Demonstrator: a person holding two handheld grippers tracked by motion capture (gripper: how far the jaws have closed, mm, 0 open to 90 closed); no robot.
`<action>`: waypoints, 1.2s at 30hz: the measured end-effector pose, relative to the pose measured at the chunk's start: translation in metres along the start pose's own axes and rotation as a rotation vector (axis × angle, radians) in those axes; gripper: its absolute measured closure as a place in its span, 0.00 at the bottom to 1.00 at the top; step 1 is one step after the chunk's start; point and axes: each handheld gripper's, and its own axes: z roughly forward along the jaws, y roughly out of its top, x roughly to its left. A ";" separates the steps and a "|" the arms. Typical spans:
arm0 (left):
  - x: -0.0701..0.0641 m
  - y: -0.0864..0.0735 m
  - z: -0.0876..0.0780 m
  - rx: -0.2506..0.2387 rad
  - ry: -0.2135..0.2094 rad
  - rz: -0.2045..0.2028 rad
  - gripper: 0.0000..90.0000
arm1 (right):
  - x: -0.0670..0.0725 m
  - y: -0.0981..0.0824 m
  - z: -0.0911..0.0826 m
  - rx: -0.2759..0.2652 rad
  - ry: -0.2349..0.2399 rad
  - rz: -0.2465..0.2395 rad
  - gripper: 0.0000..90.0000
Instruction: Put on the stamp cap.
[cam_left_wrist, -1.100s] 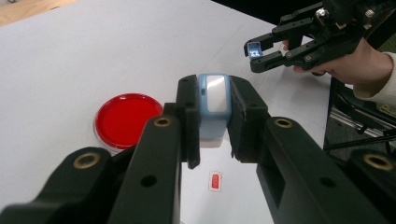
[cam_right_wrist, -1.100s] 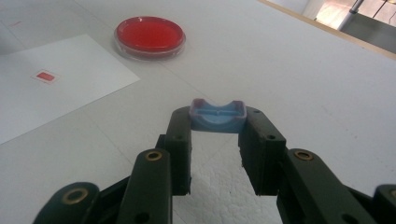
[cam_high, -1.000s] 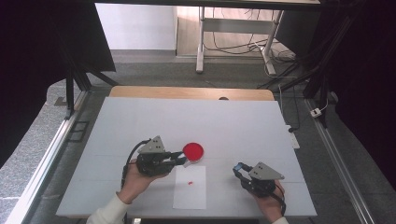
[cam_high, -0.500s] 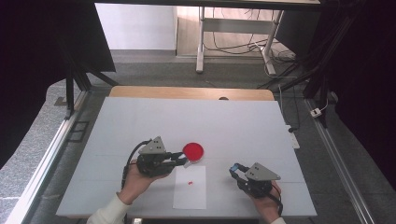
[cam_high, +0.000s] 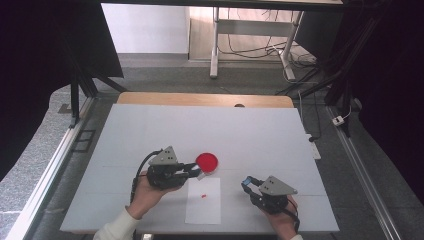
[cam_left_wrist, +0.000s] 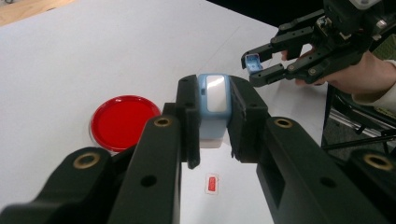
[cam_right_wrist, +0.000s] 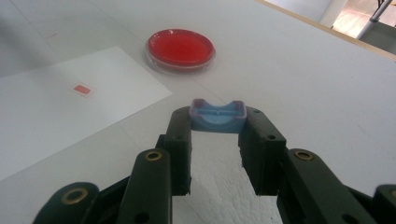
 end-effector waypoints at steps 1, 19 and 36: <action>0.000 0.000 0.000 -0.002 -0.003 -0.003 0.84 | 0.001 0.001 0.000 -0.002 0.002 0.001 0.72; -0.002 0.004 0.003 -0.014 -0.004 -0.004 0.84 | 0.017 0.009 0.015 -0.007 0.037 -0.008 0.72; -0.006 0.004 0.003 -0.026 0.003 -0.008 0.84 | 0.032 0.019 0.027 -0.042 0.060 -0.031 0.72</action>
